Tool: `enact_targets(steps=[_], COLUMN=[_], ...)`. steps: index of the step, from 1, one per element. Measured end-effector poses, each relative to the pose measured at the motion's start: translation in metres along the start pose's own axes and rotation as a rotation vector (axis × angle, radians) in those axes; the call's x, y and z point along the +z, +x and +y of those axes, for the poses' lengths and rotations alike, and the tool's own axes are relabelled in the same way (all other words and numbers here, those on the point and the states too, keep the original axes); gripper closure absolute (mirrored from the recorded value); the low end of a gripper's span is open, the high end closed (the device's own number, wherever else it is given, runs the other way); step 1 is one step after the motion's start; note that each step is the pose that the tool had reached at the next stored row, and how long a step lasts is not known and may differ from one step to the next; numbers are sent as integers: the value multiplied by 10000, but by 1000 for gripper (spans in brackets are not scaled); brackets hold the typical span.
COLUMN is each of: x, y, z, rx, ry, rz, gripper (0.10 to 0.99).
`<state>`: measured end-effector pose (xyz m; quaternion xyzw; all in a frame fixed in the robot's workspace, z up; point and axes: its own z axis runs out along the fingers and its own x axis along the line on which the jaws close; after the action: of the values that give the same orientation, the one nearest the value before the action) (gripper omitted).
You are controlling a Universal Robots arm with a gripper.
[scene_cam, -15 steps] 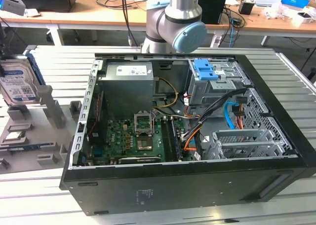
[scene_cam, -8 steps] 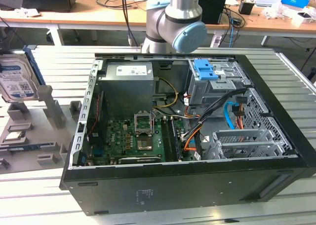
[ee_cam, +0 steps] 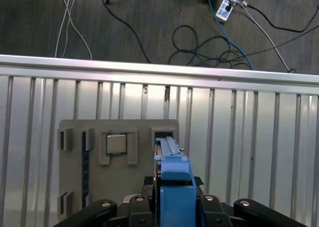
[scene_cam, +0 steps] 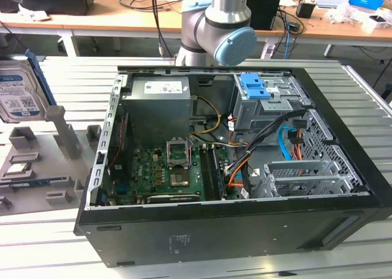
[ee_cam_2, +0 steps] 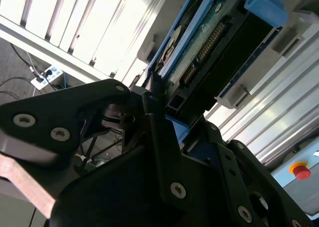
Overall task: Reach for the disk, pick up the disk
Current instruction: 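Pick up the disk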
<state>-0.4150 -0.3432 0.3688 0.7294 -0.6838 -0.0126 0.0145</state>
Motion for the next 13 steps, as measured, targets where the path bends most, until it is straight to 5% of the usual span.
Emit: enact_targets(steps=[13], x=[-208], y=[0], z=[5], rx=[0], ry=[0], rz=[0], gripper=[722])
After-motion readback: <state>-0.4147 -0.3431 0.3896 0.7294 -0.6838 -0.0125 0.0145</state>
